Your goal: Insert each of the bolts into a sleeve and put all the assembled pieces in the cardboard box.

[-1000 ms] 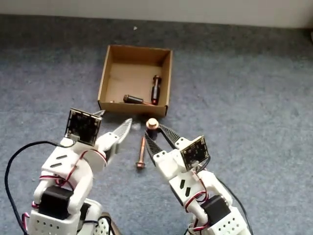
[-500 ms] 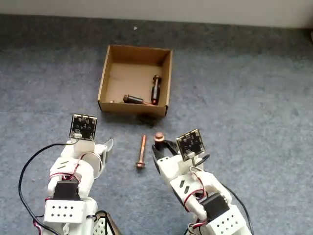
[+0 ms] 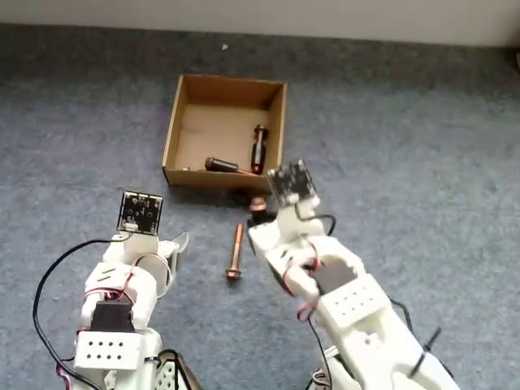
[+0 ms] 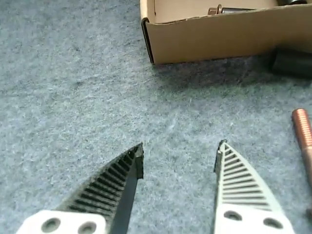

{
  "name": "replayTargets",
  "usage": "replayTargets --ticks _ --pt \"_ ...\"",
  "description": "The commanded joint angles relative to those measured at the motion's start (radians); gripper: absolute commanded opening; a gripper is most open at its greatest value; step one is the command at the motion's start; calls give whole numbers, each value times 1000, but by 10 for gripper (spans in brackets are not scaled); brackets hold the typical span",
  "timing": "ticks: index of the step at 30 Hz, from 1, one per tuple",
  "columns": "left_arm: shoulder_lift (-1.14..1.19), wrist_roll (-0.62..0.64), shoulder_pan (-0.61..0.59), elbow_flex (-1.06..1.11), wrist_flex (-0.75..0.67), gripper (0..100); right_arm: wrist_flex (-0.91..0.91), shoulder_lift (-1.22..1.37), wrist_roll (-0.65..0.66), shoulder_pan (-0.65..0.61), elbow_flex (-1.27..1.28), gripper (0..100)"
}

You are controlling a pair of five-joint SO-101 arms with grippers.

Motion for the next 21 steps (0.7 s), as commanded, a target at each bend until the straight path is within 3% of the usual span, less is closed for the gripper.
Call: replayTargets --ticks 1,11,21 --pt "-12 -8 -15 -5 -21 248 -67 173 -11 65 -234 4" --pt "-12 -8 -15 -5 -21 248 -206 591 -9 97 -564 4" --pt "-12 -8 -15 -5 -20 248 -437 757 -9 99 -619 6"
